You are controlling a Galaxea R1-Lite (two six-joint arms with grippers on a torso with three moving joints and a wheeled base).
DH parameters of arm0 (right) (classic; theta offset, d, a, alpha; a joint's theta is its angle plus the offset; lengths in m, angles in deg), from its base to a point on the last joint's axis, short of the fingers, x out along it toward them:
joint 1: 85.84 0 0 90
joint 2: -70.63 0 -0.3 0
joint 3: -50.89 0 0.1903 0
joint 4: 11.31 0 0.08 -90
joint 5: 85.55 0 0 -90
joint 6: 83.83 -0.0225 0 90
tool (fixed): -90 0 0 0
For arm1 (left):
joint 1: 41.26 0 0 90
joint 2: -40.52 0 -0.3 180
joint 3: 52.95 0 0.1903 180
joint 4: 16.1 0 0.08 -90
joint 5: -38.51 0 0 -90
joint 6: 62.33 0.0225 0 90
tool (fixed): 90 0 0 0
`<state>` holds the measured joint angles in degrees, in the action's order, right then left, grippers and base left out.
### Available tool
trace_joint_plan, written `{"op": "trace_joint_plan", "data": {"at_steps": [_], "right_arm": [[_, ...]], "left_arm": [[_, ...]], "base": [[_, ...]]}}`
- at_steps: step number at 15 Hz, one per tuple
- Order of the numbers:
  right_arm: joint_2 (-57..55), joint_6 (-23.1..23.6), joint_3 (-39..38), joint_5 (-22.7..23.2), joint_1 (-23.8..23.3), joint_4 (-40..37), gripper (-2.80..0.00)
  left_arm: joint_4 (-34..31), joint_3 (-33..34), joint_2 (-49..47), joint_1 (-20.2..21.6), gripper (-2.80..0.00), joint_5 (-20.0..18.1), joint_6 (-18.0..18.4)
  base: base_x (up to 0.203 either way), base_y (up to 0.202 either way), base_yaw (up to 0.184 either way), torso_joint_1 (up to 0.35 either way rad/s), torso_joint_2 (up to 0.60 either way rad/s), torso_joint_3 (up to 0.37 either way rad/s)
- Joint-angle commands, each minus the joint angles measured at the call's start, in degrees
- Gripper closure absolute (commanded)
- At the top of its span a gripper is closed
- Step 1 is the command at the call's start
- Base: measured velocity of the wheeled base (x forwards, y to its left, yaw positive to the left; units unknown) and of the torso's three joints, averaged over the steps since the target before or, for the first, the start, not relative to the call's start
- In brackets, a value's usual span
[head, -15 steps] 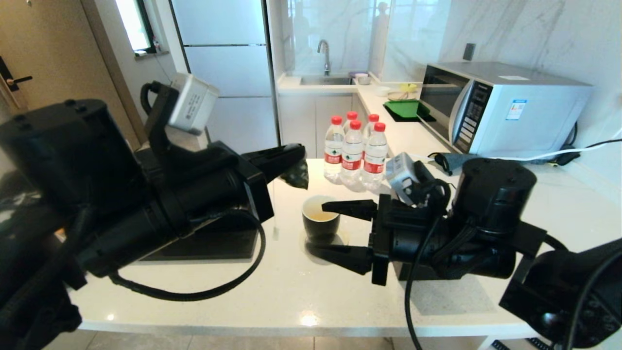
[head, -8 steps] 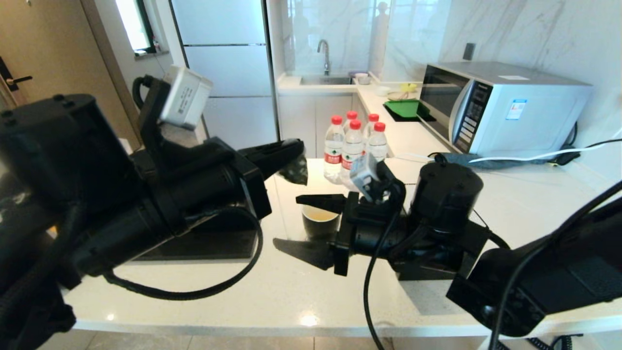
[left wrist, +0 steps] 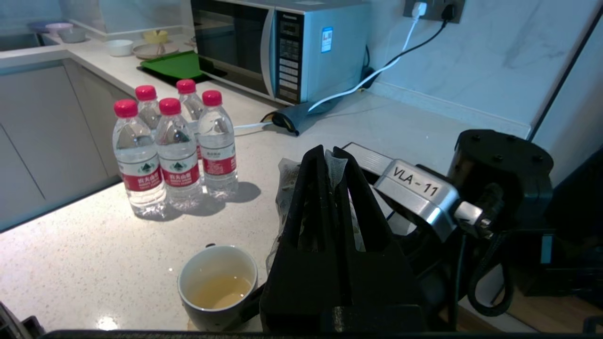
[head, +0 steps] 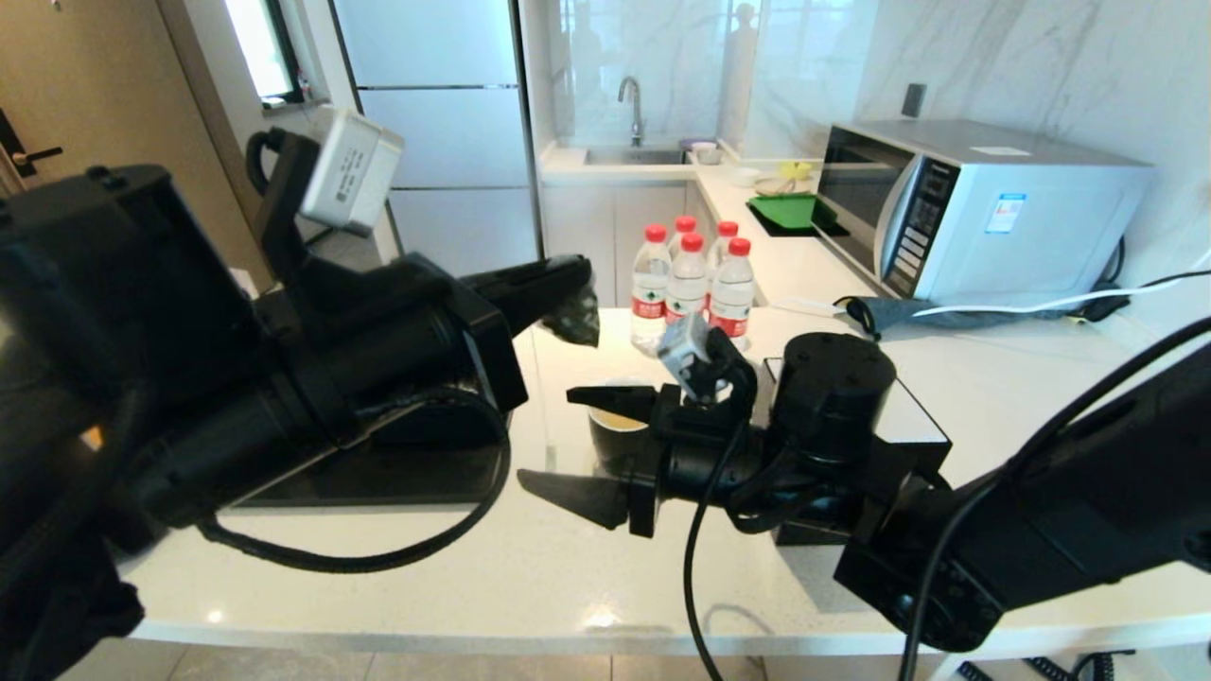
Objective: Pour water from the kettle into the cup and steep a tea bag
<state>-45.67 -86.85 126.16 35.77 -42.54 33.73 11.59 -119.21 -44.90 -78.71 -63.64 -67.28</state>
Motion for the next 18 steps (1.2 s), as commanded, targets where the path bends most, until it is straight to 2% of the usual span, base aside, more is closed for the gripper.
{"op": "trace_joint_plan", "data": {"at_steps": [1, 13, 14, 18], "right_arm": [[-1.2, -0.1, 1.0, -0.3, 0.0, 0.5, -2.8], [-3.1, -0.8, 3.6, -0.3, 0.5, 0.4, -2.8], [-3.0, -0.8, 3.6, -0.3, 0.5, 0.4, 0.0], [-2.9, -0.9, 3.6, -0.3, 0.5, 0.5, 0.0]], "left_arm": [[0.3, -0.2, -0.1, 0.0, 0.0, -0.1, -0.1], [-0.3, -0.2, -0.1, -0.7, 0.0, -0.2, 0.0], [-0.4, -0.2, -0.1, -0.7, 0.0, -0.2, -0.1], [-0.4, -0.2, -0.1, -0.7, 0.0, -0.2, -0.1]], "base": [[0.0, 0.0, 0.0, 0.0, 0.0, 0.0], [0.0, 0.0, 0.0, 0.0, 0.0, 0.0], [0.0, 0.0, 0.0, 0.0, 0.0, 0.0], [0.0, 0.0, 0.0, 0.0, 0.0, 0.0]]}}
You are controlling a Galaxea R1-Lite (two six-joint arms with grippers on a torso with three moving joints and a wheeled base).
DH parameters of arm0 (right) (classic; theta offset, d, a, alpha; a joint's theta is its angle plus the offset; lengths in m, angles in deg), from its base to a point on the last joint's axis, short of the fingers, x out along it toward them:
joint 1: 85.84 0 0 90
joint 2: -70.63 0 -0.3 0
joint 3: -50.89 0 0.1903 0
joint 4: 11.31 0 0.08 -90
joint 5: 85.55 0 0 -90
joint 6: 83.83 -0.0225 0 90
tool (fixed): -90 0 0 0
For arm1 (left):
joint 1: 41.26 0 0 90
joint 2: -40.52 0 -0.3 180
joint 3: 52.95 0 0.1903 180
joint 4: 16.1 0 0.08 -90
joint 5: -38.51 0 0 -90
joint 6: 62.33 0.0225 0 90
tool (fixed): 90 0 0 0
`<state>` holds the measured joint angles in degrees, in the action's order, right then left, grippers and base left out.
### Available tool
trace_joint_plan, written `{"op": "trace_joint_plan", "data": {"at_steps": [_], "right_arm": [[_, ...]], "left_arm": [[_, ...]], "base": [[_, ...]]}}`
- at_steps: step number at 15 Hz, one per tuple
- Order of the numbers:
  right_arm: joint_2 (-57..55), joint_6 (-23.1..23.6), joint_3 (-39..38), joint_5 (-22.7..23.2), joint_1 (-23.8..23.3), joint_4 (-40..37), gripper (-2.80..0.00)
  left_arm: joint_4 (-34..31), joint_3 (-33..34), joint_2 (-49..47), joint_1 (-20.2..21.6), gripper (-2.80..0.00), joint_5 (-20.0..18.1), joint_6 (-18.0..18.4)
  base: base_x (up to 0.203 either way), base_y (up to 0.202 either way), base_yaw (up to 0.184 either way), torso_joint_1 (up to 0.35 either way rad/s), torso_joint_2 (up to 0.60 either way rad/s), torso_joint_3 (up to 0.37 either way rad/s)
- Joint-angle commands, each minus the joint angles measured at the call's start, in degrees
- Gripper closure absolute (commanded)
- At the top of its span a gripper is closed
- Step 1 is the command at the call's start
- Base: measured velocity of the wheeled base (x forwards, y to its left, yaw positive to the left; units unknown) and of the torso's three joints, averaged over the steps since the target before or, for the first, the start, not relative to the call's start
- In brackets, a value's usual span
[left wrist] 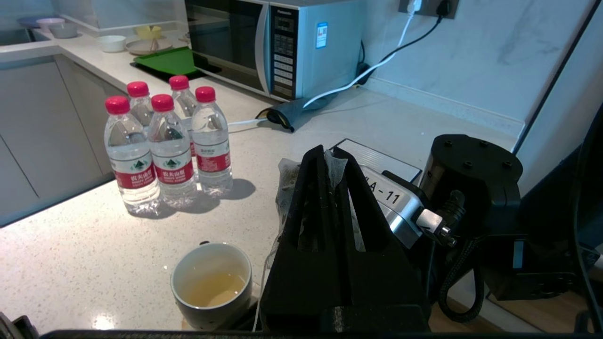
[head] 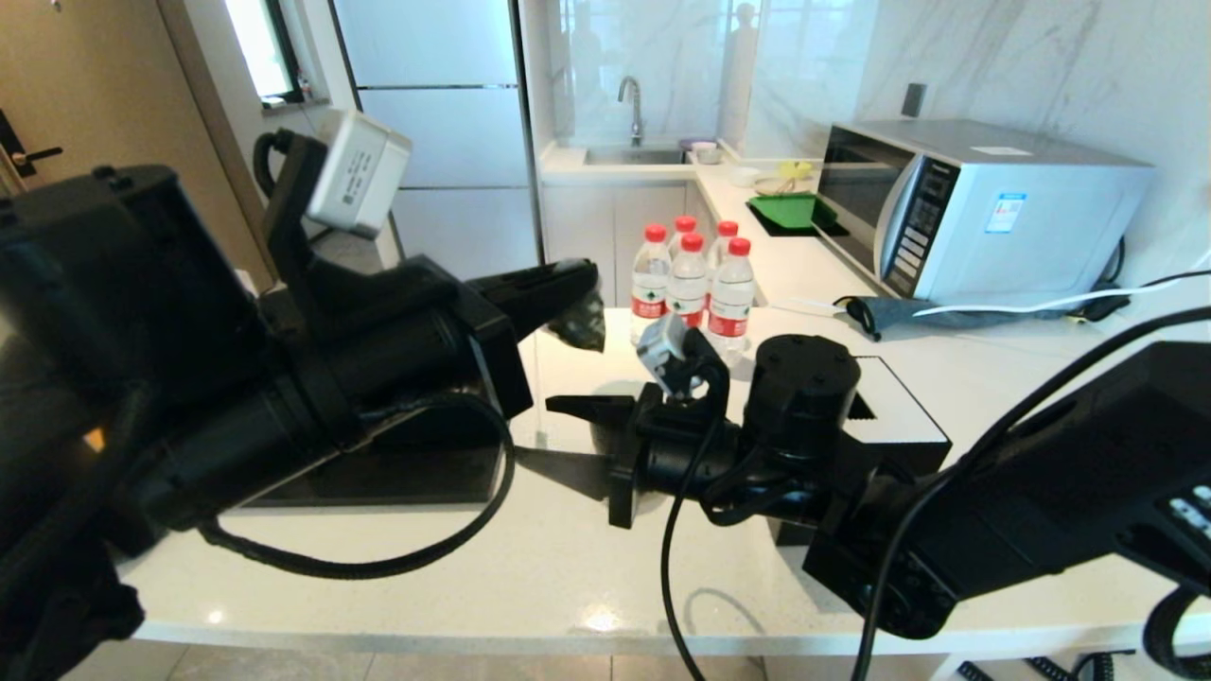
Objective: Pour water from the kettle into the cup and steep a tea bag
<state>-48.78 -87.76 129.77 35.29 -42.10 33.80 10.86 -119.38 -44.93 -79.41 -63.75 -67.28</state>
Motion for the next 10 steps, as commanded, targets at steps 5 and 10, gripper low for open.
{"op": "trace_joint_plan", "data": {"at_steps": [5, 10], "right_arm": [[0.4, -0.1, 0.0, 0.2, 0.0, 0.4, 0.0], [0.4, -0.1, 0.0, 0.2, 0.0, 0.4, 0.0]], "left_arm": [[0.3, 0.0, -0.1, 0.0, 0.0, -0.1, -0.1], [0.4, 0.1, -0.2, 0.0, 0.0, -0.2, -0.1]], "base": [[0.0, 0.0, 0.0, 0.0, 0.0, 0.0], [0.0, 0.0, 0.0, 0.0, 0.0, 0.0]]}}
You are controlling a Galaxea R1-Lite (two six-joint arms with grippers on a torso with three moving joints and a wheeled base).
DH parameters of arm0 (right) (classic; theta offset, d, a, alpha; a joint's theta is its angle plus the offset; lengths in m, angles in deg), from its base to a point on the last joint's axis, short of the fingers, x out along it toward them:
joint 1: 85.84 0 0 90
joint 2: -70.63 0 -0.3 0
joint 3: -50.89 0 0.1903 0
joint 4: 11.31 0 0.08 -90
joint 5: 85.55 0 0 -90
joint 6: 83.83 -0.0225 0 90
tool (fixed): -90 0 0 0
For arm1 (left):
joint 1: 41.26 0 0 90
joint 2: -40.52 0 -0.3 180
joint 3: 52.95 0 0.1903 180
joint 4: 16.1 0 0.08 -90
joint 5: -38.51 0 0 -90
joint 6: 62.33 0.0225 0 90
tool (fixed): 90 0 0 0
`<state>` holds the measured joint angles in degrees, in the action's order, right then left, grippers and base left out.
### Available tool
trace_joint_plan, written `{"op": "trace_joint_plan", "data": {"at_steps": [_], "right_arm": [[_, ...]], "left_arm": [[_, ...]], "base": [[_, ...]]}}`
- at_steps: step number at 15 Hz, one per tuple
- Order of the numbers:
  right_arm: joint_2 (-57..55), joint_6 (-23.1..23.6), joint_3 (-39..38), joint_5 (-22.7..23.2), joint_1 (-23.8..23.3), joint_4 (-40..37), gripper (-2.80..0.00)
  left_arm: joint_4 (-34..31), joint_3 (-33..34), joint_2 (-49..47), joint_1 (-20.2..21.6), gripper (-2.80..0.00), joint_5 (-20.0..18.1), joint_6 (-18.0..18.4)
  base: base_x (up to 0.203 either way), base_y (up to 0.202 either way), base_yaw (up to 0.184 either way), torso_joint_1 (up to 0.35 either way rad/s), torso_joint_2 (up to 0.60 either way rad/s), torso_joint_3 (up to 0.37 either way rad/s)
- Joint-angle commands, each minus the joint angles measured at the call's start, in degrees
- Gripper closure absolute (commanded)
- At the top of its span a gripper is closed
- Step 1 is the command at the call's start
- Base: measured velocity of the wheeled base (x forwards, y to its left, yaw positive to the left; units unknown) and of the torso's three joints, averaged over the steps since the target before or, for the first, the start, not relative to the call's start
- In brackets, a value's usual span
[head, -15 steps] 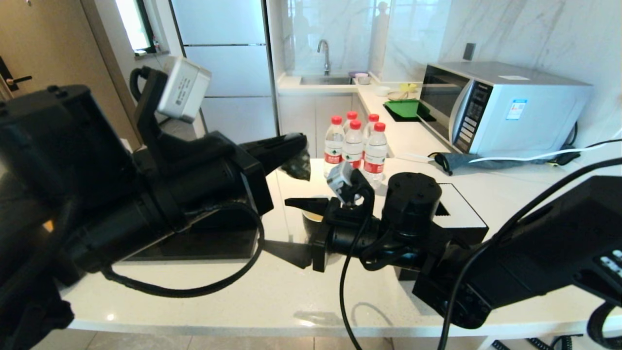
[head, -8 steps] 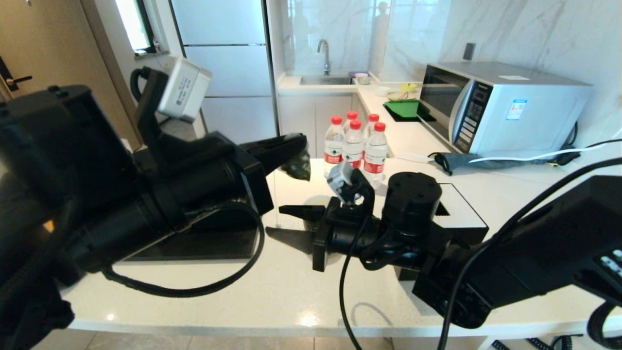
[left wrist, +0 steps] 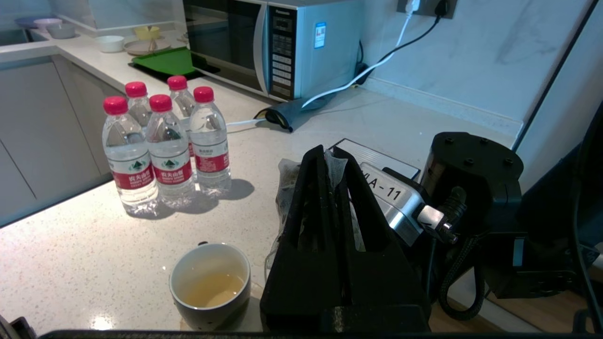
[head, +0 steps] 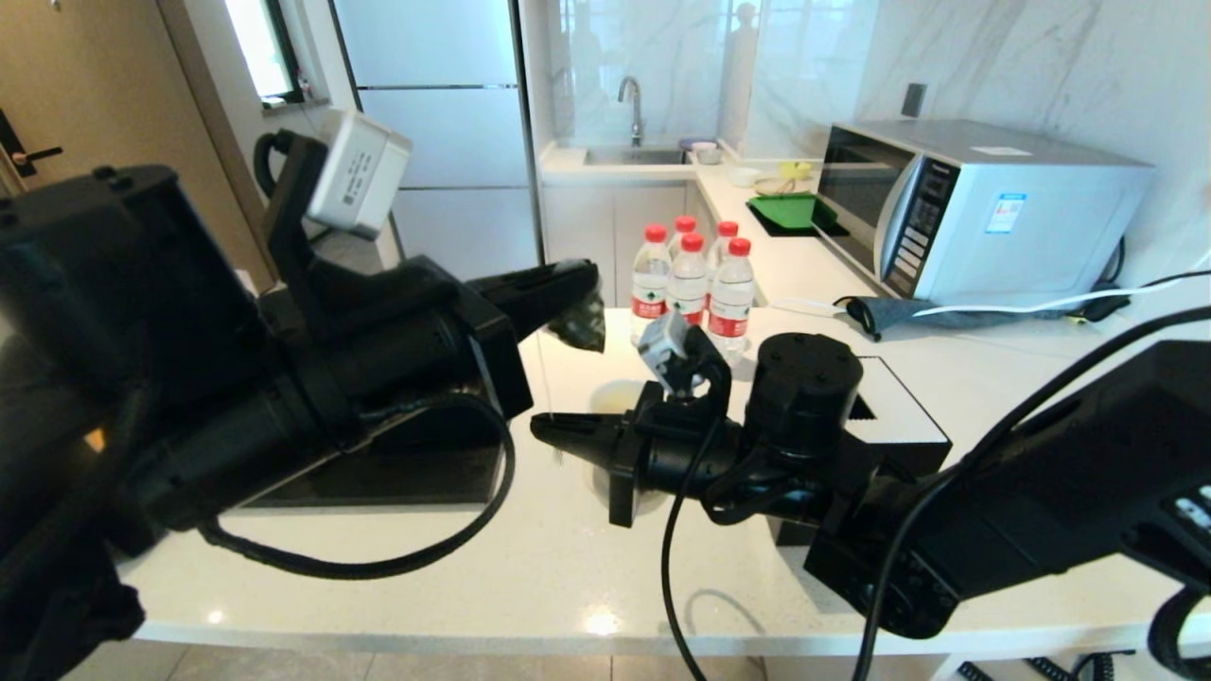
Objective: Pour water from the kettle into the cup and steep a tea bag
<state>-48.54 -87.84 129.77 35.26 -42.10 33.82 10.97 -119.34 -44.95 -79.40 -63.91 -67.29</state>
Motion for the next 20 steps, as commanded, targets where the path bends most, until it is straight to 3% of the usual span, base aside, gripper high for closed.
{"op": "trace_joint_plan", "data": {"at_steps": [1, 6, 9, 12, 17, 20], "right_arm": [[0.2, 0.0, 0.0, 0.2, 0.0, 0.4, 0.0], [0.3, 0.1, 0.0, -0.3, -0.1, 0.4, 0.0], [0.3, 0.0, 0.7, -4.4, -0.1, 0.4, 0.0], [0.4, 0.0, 1.0, -4.6, -0.2, 0.4, 0.0], [0.3, -0.1, 3.0, -8.9, -0.2, 0.3, 0.0], [0.4, -0.9, 4.3, -9.5, -0.3, 0.3, 0.0]], "left_arm": [[0.3, 0.2, -0.1, 0.0, 0.0, -0.1, 0.0], [0.4, 0.6, -0.1, 0.3, 0.0, -0.1, -0.1], [0.3, 1.0, 0.4, 0.3, 0.0, 0.2, -1.0], [0.3, 2.0, 1.3, 0.3, 0.0, 0.4, -1.6], [0.4, 5.1, 3.4, 0.1, 0.0, 0.3, -1.7], [0.6, 5.9, 3.7, 0.1, 0.0, 0.5, -3.7]], "base": [[0.0, 0.0, 0.0, 0.0, 0.0, 0.0], [0.0, 0.0, 0.0, 0.0, 0.0, 0.0], [0.0, 0.0, 0.0, 0.0, 0.0, 0.0], [0.0, 0.0, 0.0, 0.0, 0.0, 0.0], [0.0, 0.0, 0.0, 0.0, 0.0, 0.0], [0.0, 0.0, 0.0, 0.0, 0.0, 0.0]]}}
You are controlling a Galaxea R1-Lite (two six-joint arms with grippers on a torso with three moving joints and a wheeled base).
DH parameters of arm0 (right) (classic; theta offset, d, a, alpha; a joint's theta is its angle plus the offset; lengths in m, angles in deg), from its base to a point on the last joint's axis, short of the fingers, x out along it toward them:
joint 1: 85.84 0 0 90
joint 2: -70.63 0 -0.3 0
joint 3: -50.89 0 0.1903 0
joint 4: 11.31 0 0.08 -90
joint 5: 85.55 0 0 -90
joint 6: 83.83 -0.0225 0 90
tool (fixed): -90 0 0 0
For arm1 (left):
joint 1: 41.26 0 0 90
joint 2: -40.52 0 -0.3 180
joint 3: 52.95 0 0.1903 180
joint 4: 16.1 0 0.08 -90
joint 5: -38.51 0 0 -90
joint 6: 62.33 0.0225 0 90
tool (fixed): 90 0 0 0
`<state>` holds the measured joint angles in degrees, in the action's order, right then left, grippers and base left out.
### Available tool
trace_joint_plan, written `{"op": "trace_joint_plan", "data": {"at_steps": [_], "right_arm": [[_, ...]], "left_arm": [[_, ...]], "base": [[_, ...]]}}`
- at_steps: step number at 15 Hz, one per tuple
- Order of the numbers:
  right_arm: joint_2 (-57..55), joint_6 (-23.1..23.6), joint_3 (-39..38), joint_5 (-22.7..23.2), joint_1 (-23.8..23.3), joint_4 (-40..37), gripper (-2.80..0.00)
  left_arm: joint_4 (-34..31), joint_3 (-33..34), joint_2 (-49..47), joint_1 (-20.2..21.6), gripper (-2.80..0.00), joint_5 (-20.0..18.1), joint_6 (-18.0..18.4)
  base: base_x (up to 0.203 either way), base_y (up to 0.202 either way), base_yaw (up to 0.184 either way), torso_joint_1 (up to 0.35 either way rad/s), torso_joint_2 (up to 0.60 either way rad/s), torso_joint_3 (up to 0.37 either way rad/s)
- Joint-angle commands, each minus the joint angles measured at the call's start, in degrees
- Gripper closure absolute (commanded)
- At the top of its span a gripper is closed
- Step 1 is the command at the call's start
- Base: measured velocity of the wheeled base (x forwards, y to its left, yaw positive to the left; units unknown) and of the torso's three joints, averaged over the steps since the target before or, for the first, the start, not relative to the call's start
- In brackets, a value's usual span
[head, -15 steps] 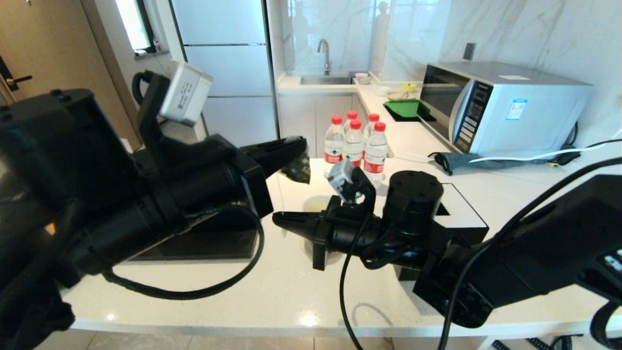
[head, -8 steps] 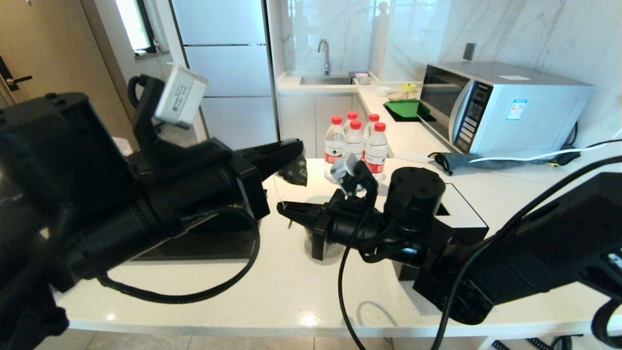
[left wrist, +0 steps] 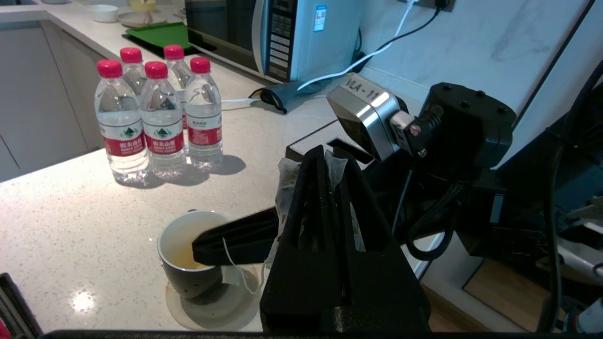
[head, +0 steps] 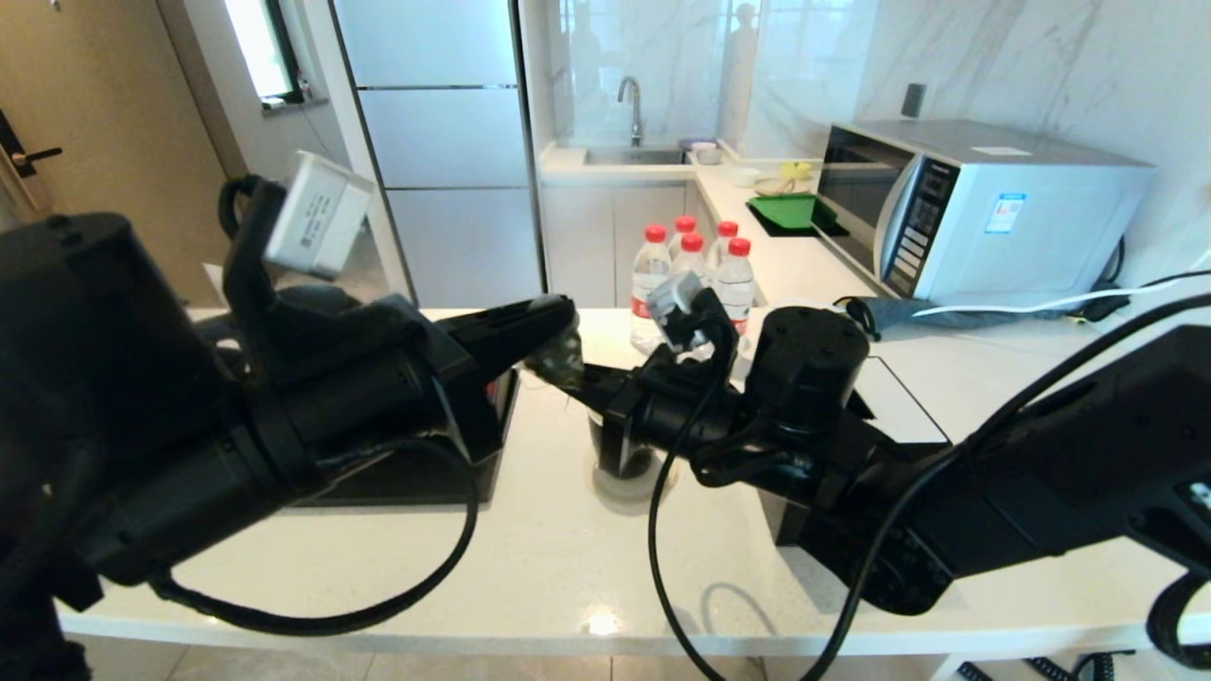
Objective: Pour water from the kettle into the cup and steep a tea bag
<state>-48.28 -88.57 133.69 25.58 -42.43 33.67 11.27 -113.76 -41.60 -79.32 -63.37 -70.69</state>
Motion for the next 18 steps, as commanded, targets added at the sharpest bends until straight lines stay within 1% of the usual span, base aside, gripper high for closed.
{"op": "trace_joint_plan", "data": {"at_steps": [1, 4, 7, 8, 14, 16, 18], "right_arm": [[0.2, -0.2, 0.7, 0.1, 0.1, 0.4, 0.0], [0.6, -0.2, 1.5, 0.1, 0.1, 0.1, 0.0], [1.3, -0.2, 1.5, 0.1, 0.0, -0.2, 0.0], [1.3, -0.2, 1.5, 0.1, 0.0, -0.2, 0.0], [1.6, -0.2, 1.6, 0.1, 0.0, -0.3, 0.0], [2.1, -0.2, 1.6, 0.0, -0.1, -0.5, 0.0], [1.9, -0.2, 2.8, 0.0, -0.2, -0.7, 0.0]], "left_arm": [[0.3, 0.4, 0.3, 0.1, 0.0, 0.1, -0.8], [0.6, 2.9, 0.4, 0.4, 0.0, 0.1, -1.5], [0.7, 3.5, 0.4, 0.4, 0.0, 0.0, -1.6], [0.8, 3.6, 0.4, 0.4, -2.8, 0.0, -1.6], [0.6, 5.1, 0.4, 0.7, -2.8, 0.2, -1.6], [0.4, 5.8, 0.3, 2.0, -2.8, 0.2, -2.2], [0.0, 5.8, 0.1, 4.7, -2.8, 0.2, -3.7]], "base": [[0.0, 0.0, 0.0, 0.0, 0.0, 0.0], [0.0, 0.0, 0.0, 0.0, 0.0, 0.0], [0.0, 0.0, 0.0, 0.0, 0.0, 0.0], [0.0, 0.0, 0.0, 0.0, 0.0, 0.0], [0.0, 0.0, 0.0, 0.0, 0.0, 0.0], [0.0, 0.0, 0.0, 0.0, 0.0, 0.0], [0.0, 0.0, 0.0, 0.0, 0.0, 0.0]]}}
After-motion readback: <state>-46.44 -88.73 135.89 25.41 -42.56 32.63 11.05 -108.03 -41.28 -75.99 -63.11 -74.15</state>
